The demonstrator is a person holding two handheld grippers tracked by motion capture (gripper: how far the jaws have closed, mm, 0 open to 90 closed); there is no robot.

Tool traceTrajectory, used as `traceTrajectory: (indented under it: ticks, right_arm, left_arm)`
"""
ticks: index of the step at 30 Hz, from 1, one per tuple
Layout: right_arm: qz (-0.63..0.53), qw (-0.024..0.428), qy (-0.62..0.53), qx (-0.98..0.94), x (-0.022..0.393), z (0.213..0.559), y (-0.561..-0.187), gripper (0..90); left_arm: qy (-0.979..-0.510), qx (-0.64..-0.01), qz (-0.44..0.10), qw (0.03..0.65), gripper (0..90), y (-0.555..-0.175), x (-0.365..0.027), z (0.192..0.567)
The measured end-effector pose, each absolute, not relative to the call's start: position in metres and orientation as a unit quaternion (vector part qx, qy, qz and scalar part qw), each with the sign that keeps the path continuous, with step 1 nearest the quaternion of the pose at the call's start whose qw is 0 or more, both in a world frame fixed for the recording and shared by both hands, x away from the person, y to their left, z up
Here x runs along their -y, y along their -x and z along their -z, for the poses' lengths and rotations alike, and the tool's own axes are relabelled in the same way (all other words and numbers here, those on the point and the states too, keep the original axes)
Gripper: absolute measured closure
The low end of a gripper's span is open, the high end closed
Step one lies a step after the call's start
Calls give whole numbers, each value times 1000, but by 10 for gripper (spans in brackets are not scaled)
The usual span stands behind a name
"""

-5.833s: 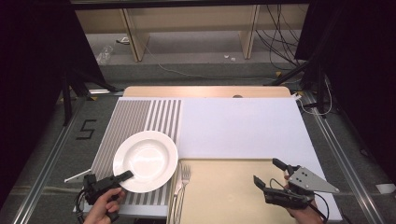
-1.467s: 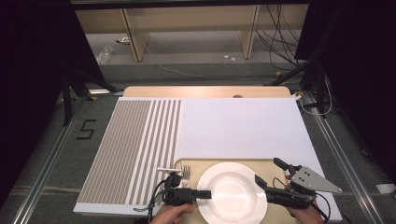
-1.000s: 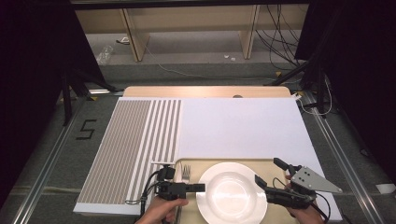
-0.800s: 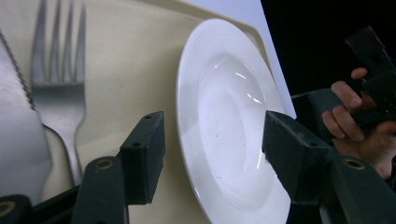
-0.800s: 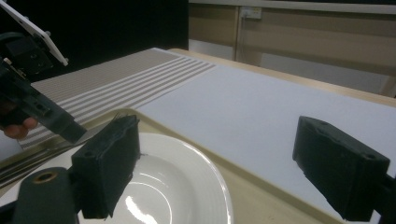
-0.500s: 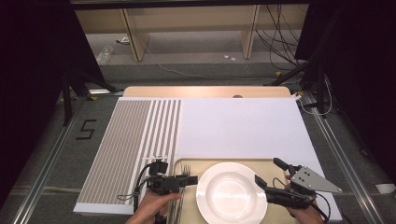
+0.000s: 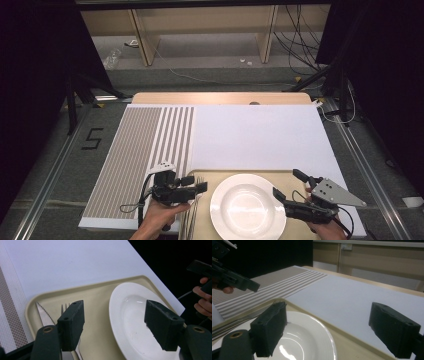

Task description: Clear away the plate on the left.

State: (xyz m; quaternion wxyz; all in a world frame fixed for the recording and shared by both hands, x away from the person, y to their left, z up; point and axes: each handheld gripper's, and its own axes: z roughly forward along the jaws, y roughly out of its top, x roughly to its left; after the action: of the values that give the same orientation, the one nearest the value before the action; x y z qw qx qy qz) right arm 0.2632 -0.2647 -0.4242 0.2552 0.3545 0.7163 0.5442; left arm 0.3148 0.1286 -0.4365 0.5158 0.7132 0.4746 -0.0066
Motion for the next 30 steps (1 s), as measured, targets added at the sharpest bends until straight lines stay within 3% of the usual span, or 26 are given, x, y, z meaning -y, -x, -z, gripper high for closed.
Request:
traceTrajectory:
  ticks: [30]
  right_arm:
    - [-545,254,-353,-716,265,424,-263,156]
  left_arm:
    - [-732,-365,-86,569,238,-303,-134,426]
